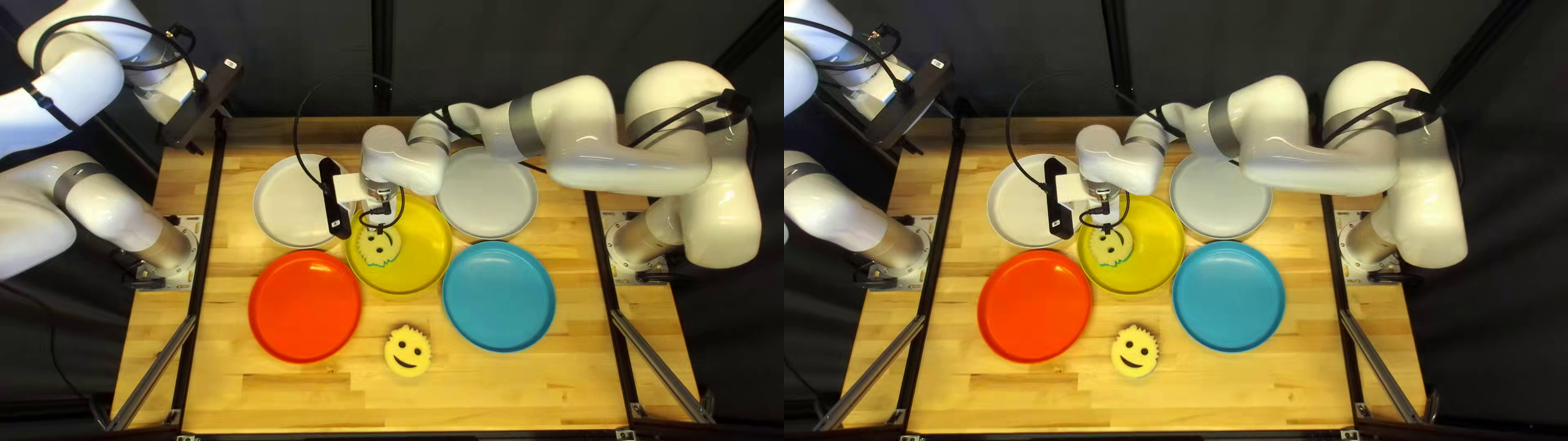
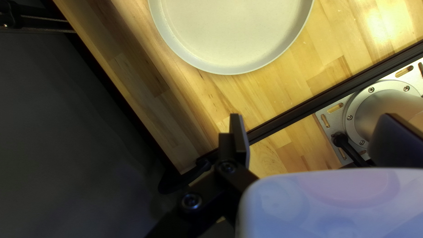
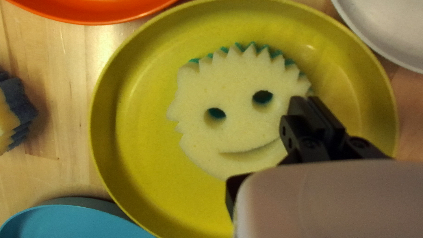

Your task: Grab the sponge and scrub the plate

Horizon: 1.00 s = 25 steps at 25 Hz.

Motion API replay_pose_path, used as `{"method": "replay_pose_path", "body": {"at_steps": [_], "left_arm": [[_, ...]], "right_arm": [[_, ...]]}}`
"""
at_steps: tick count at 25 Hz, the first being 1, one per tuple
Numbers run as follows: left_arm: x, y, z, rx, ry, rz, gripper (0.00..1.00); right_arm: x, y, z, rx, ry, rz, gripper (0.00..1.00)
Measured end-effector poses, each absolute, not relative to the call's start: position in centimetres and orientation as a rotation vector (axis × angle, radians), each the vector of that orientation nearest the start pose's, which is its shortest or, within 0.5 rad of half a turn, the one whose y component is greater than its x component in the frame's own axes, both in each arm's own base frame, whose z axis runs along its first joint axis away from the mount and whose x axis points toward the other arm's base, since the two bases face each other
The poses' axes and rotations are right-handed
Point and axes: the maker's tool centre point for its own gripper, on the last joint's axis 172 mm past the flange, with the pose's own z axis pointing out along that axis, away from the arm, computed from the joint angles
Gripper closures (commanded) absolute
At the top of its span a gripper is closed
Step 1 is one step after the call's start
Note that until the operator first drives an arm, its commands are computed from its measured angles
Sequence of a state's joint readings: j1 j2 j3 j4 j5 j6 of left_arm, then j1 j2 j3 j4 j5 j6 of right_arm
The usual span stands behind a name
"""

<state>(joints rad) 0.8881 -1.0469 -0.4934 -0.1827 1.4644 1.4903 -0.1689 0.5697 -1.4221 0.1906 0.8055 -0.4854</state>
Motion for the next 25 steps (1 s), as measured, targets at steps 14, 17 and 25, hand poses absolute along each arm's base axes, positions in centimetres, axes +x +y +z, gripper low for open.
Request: {"method": "replay_pose_path", "body": {"at_steps": [14, 17, 25], "left_arm": [[17.6, 14.2, 26.5, -2.989, 0.908, -0.309, 0.0], [17.6, 14.2, 26.5, -2.989, 0.908, -0.309, 0.0], [17.6, 14.2, 26.5, -2.989, 0.908, -0.309, 0.0]], "right_arm": [[58.0, -3.4, 5.2, -3.033, -0.338, -0.164, 1.0], [58.0, -1.9, 5.5, -3.039, -0.37, -0.173, 1.0], [57.8, -2.7, 5.6, -3.052, -0.406, -0.178, 1.0]]}}
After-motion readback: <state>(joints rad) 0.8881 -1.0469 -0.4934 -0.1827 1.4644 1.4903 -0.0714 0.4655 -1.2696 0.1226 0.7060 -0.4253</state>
